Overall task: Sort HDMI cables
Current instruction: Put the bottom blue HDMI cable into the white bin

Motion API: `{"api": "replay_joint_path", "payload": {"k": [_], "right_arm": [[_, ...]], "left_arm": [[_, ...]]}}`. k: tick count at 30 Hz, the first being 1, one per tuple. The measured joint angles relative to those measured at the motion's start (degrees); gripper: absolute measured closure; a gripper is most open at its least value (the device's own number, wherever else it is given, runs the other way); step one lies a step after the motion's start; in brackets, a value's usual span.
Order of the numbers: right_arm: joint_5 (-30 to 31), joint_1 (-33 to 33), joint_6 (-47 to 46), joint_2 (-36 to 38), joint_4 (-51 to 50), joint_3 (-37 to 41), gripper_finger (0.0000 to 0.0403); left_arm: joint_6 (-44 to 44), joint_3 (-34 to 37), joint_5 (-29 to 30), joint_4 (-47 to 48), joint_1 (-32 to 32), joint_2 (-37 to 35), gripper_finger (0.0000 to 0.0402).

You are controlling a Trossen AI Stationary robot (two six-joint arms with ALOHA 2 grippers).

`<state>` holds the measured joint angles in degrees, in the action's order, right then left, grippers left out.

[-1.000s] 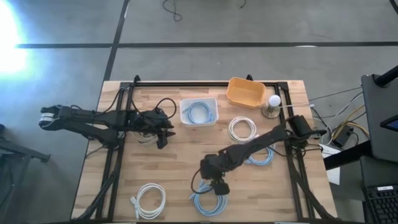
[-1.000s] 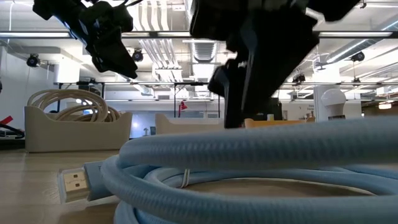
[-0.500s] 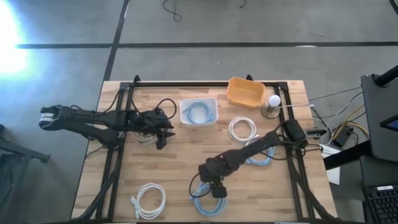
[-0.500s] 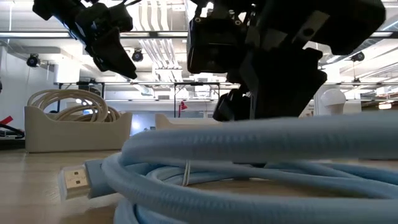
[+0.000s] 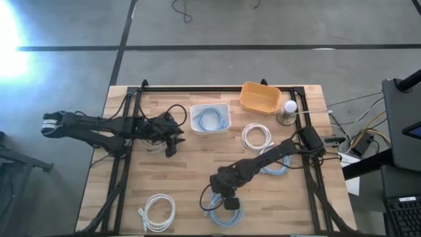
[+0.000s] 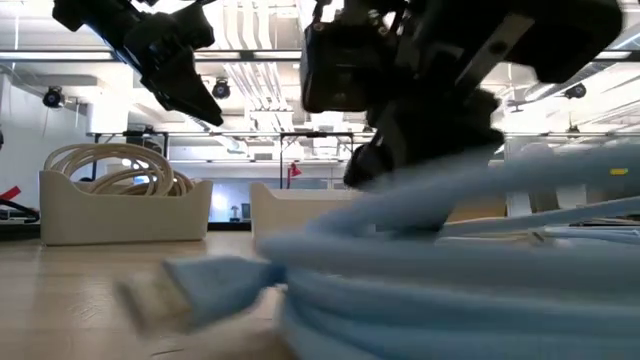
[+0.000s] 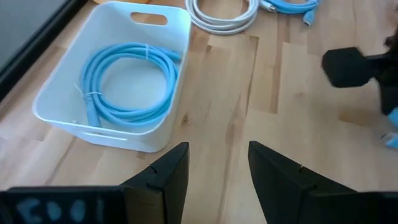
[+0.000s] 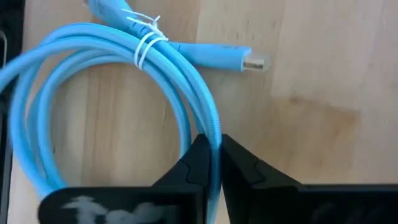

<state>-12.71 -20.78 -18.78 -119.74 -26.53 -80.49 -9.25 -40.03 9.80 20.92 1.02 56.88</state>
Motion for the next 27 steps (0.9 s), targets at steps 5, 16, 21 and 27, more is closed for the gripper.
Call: {"api": "replay_joint_path", "payload": {"k": [5, 16, 21, 27], "right_arm": [[0.87, 1.25, 4.79, 2.24, -7.74, -2.64, 0.0386], [22.94, 7.77, 15.78, 7.70, -16.58, -5.87, 0.0387], [27.94, 11.61, 19.92, 11.14, -16.49, -5.98, 0.0387], [36.93, 16.64, 26.73, 15.11, -13.61, -6.14, 0.0387]], "left_arm": [[0.17, 0.00, 0.87, 0.04, 0.00, 0.00, 0.0232], [-0.64, 0.02, 0.83, 0.08, 0.00, 0.00, 0.0232], [-1.68, 0.52, 0.79, 0.08, 0.00, 0.00, 0.0232], [-3.65, 3.28, 0.77, -0.95, 0.02, 0.00, 0.0232]]}}
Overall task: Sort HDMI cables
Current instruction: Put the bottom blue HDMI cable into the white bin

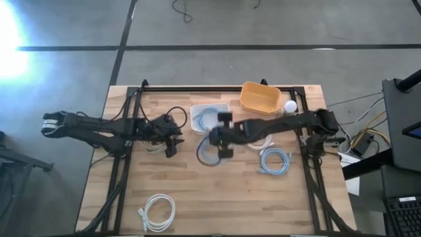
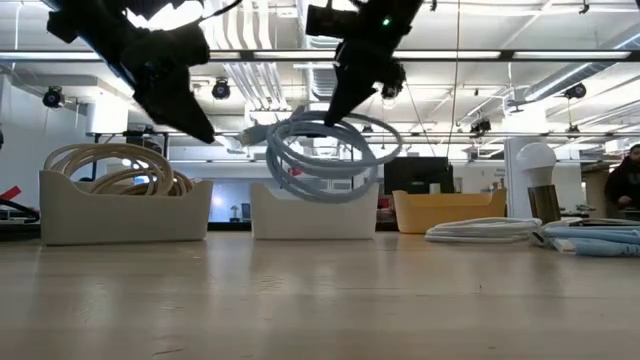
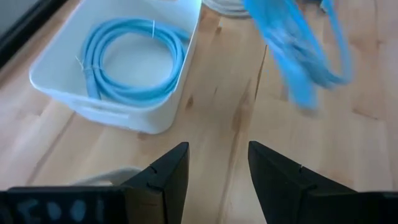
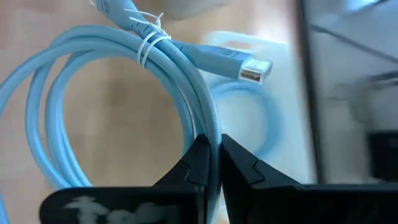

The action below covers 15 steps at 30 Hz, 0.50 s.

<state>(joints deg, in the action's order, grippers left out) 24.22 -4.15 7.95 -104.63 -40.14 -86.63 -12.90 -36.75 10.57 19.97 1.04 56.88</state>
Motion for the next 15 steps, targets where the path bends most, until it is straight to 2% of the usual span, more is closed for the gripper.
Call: {"api": "replay_joint_path", "payload": {"k": [4, 11, 15], "right_arm": [[3.04, 4.37, 3.63, 0.42, 4.44, 0.00, 0.0387], [3.03, 11.85, 10.32, -0.60, 13.48, 0.17, 0.0387], [2.95, 14.72, 9.14, -0.21, 14.35, 0.17, 0.0387]], "left_arm": [[-2.39, 1.18, 0.00, -0.23, -0.01, 0.00, 0.0232], [-2.51, 1.23, -0.07, -3.29, -0.01, 0.00, 0.0232], [-2.17, 1.22, -0.37, -3.91, -0.02, 0.00, 0.0232]]}}
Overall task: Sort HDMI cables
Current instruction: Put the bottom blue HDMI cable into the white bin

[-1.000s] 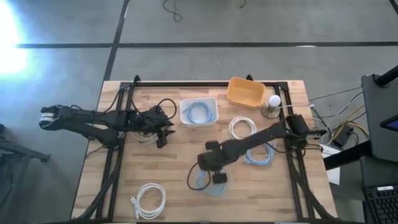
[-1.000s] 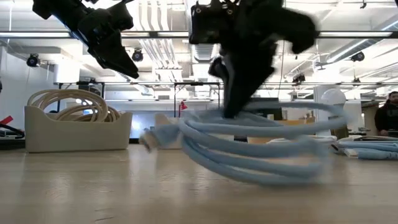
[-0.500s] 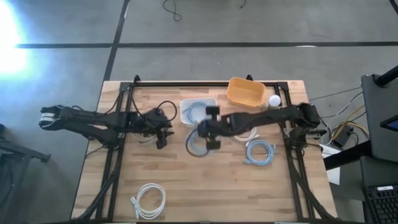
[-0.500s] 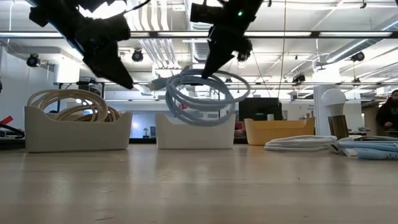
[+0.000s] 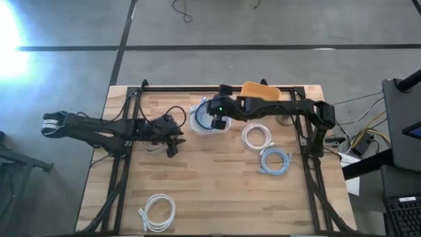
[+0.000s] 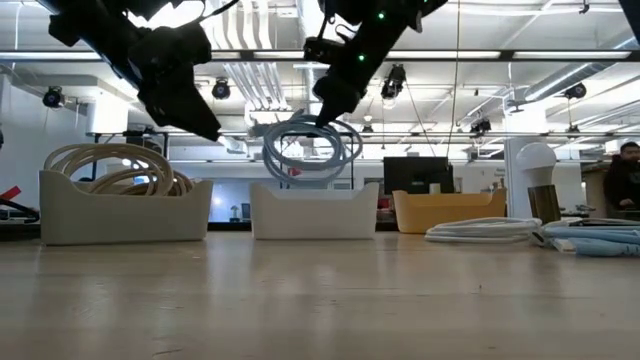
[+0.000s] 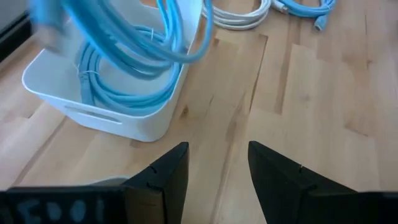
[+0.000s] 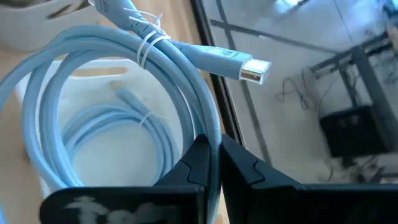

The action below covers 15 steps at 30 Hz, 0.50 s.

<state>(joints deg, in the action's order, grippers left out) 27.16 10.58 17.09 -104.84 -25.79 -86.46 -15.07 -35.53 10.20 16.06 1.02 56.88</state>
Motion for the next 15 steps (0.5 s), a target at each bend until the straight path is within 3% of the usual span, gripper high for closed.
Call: {"api": "replay_joint_path", "payload": {"k": [7, 15], "right_arm": [[-0.03, 5.31, -6.79, -2.65, 0.79, 1.06, 0.0387], [-0.39, 6.20, -8.47, -8.82, 1.74, 1.61, 0.0385]], "left_arm": [[0.02, 0.00, -0.01, 0.00, 0.01, 0.00, 0.0232], [-0.04, 0.00, 0.19, -0.10, 0.00, 0.00, 0.0232]]}}
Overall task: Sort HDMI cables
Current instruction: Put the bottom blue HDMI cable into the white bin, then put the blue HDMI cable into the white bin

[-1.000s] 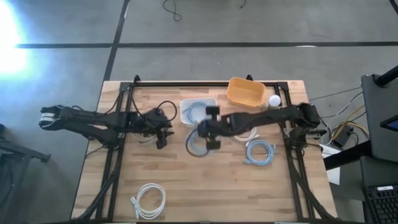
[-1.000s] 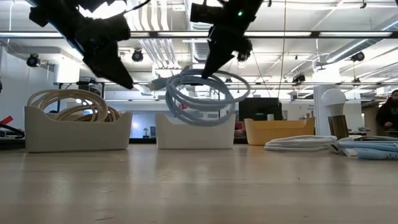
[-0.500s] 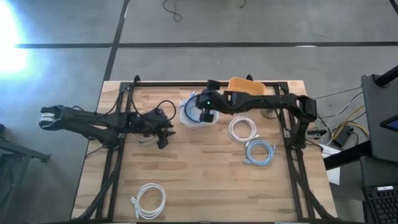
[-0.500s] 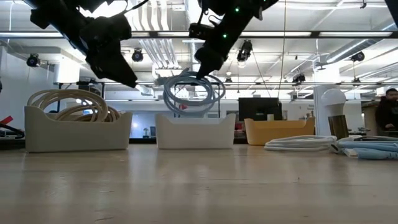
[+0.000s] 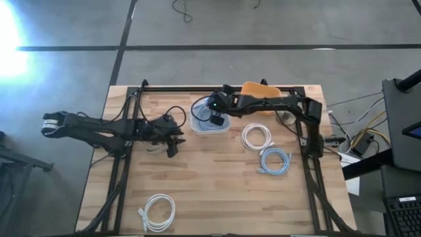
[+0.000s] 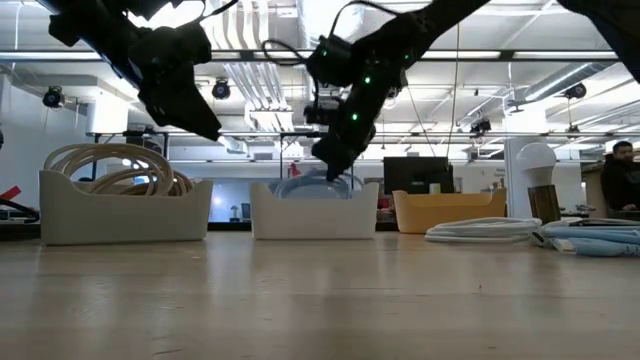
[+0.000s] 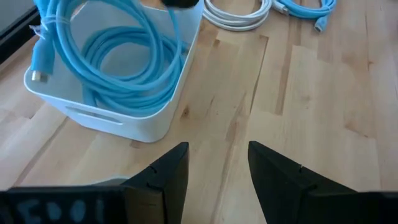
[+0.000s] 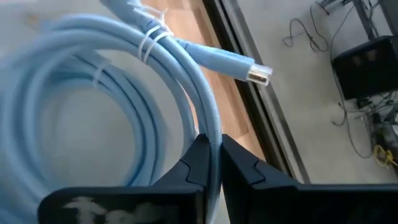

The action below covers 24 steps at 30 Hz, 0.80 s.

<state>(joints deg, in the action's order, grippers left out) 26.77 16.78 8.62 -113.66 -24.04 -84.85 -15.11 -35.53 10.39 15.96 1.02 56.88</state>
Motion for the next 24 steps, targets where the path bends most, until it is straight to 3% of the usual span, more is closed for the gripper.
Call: {"api": "replay_joint_path", "payload": {"k": [9, 24], "right_arm": [[0.29, -0.59, 1.98, -1.04, 0.32, 0.01, 0.0328], [0.25, -3.64, 2.71, 6.38, -2.13, 0.01, 0.0255]], "left_arm": [[-0.02, 0.00, 0.00, -0.04, 0.02, 0.00, 0.0232], [-0.87, 0.00, 0.00, -0.12, 0.02, 0.00, 0.0232]]}}
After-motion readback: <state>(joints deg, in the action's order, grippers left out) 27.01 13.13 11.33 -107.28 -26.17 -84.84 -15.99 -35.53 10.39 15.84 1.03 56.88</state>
